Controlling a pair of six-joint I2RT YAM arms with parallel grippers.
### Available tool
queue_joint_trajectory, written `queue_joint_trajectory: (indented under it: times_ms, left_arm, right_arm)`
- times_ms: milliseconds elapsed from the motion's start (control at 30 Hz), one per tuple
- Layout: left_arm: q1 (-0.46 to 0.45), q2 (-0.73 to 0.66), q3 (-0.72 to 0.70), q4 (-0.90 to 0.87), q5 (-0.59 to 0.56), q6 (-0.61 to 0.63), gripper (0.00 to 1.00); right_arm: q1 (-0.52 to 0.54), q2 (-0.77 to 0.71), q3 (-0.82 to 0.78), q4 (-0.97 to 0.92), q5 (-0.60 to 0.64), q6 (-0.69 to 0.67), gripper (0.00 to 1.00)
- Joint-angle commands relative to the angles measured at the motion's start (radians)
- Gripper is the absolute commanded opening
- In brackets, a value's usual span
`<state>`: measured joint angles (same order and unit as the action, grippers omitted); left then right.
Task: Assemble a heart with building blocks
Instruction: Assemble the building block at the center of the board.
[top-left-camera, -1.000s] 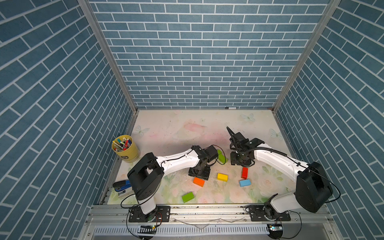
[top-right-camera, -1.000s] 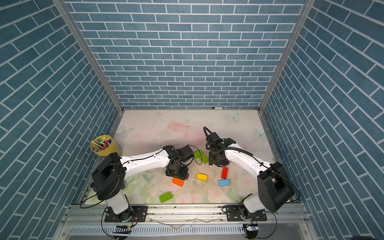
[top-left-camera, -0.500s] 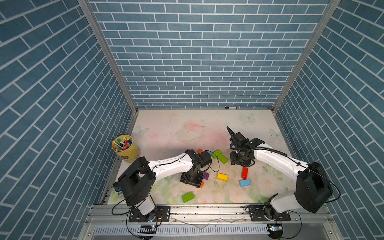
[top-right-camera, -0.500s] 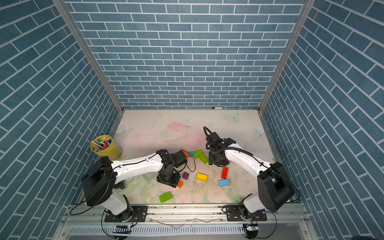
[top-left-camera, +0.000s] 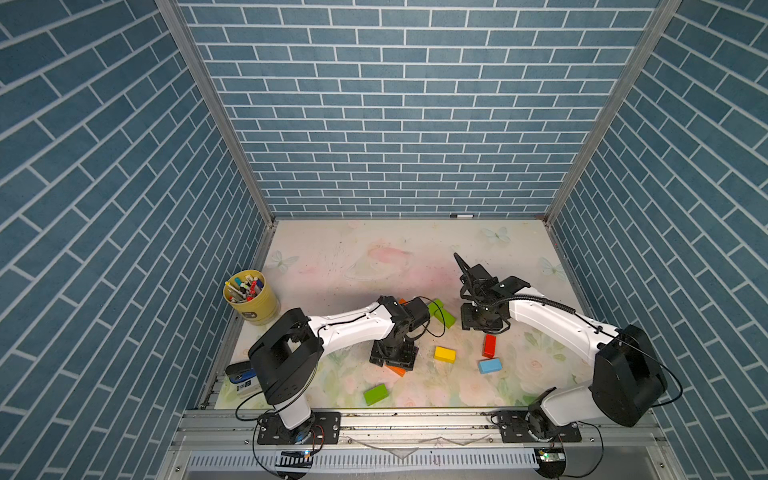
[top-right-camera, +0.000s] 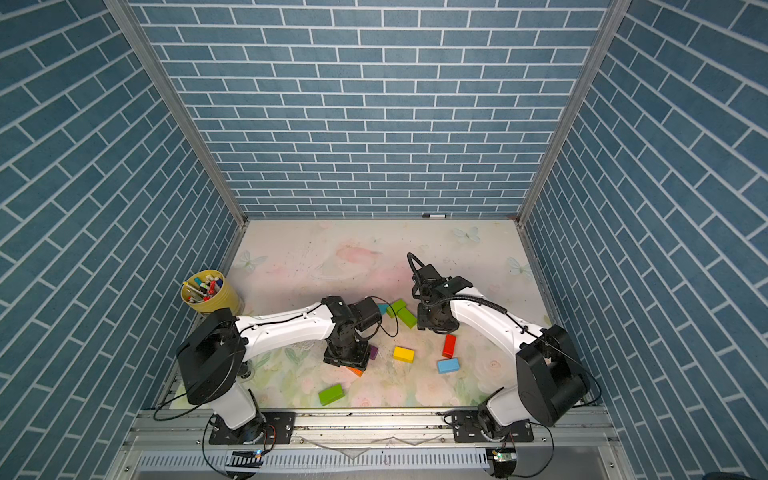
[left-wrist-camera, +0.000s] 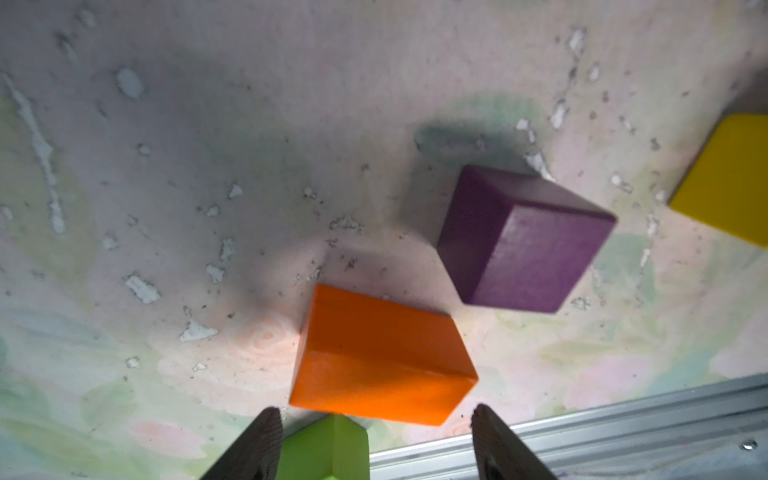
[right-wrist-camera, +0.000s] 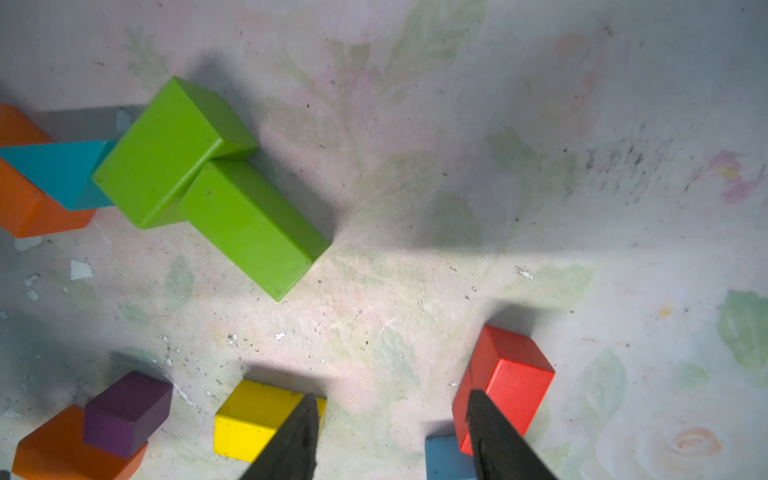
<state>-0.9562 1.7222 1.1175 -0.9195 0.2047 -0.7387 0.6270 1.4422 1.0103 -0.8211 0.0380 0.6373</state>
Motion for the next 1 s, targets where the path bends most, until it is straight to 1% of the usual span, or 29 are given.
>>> queue_joint_trajectory:
  times_ms: [0,333,500,633,767,867,967]
  left_arm:
    - [-0.004,0.026,0.035,-0.006,-0.026,-0.024,0.74]
    - [-0.009,0.098,0.113,-0.010,-0.042,0.028,0.73]
    - [-0.015,0.100,0.125,-0.027,-0.050,0.037,0.72]
    - [-0.025,0.051,0.067,-0.055,-0.073,0.018,0.72]
    - [-0.028,0.007,0.031,-0.104,-0.127,0.008,0.71]
    - [-0.029,0.003,0.016,-0.118,-0.155,-0.002,0.70]
    - [-0.029,0.012,0.014,-0.098,-0.153,-0.003,0.67]
  right_arm:
    - [-0.006,-0.039,-0.012,-0.021,0.004,-0.013,0.59]
    - [-0.007,-0.036,-0.044,0.008,-0.014,-0.014,0.59]
    - [-0.007,-0.032,-0.049,0.010,-0.019,-0.018,0.60]
    - [-0.010,-0.046,-0.061,0.015,-0.018,-0.018,0.60]
    - [-0.009,-0.033,-0.071,0.026,-0.025,-0.018,0.59]
    - [-0.008,-0.026,-0.072,0.035,-0.031,-0.018,0.58]
    - [-0.009,-0.025,-0.067,0.033,-0.032,-0.018,0.55]
